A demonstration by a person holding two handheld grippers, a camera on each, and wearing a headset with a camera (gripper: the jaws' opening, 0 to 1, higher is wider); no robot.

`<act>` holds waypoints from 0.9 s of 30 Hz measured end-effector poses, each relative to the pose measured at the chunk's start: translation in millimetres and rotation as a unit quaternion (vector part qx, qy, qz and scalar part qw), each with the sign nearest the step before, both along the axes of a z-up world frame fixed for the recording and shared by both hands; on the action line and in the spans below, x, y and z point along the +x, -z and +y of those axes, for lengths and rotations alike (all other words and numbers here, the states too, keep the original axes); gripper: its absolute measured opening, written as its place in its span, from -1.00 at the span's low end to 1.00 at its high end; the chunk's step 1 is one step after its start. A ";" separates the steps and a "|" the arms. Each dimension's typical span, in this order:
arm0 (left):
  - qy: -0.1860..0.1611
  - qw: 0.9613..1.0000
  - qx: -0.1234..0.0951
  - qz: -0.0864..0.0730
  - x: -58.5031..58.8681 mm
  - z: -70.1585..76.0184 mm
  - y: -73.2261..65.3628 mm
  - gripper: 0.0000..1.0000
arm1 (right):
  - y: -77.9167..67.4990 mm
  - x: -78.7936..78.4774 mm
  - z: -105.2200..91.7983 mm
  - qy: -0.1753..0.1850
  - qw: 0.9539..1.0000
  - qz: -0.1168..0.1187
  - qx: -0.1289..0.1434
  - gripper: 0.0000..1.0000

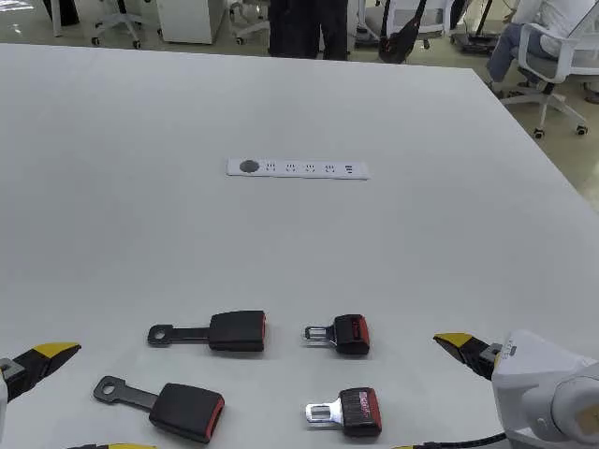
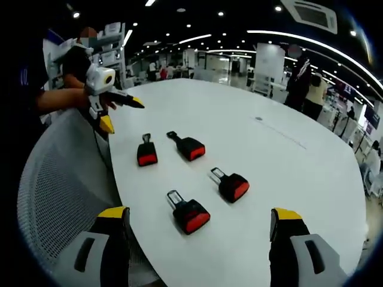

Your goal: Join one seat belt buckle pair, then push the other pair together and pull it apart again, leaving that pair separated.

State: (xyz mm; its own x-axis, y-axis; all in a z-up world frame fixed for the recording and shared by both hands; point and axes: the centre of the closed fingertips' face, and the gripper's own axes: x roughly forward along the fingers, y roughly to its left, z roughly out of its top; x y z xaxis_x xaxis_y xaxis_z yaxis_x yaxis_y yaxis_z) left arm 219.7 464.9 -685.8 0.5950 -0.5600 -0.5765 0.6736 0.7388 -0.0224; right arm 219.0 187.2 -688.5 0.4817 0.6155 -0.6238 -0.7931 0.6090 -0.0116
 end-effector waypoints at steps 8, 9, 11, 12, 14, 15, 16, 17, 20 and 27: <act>0.002 1.000 0.000 0.000 -1.2 0.1 -0.7 0.97 | 0.1 -0.4 -0.2 -0.003 1.000 -0.001 -0.001 0.98; 0.003 1.000 0.000 0.000 -0.7 0.1 -0.2 0.97 | 0.2 -0.5 -0.3 -0.003 1.000 -0.001 -0.001 0.98; 0.004 1.000 0.001 0.001 -0.6 0.1 0.3 0.97 | 0.8 -0.4 -0.4 -0.004 1.000 0.000 -0.001 0.98; 0.004 1.000 0.001 0.001 -0.7 -0.1 0.3 0.96 | 0.9 -0.6 -0.5 -0.004 1.000 0.000 -0.001 0.98; 0.005 1.000 0.002 0.001 -0.7 0.2 1.1 0.96 | 1.3 -0.6 -0.8 -0.004 1.000 0.000 -0.002 0.98; 0.006 1.000 0.002 0.001 -0.8 -0.1 1.2 0.96 | 1.4 -0.6 -1.0 -0.004 1.000 0.000 -0.002 0.98; 0.006 1.000 0.002 0.002 -0.7 -0.3 1.4 0.96 | 1.8 -0.5 -1.4 -0.004 1.000 0.000 -0.002 0.98; 0.007 1.000 0.002 0.002 -0.7 0.0 2.1 0.96 | 2.2 -0.4 -1.9 -0.004 1.000 0.000 -0.001 0.98; 0.010 1.000 0.004 0.002 -0.9 -0.7 2.7 0.95 | 2.6 -1.3 -2.7 -0.004 1.000 0.000 -0.002 0.98; 0.016 1.000 0.008 0.003 -2.7 -4.3 2.0 0.93 | 4.3 -3.1 -4.0 -0.007 1.000 0.001 -0.005 0.98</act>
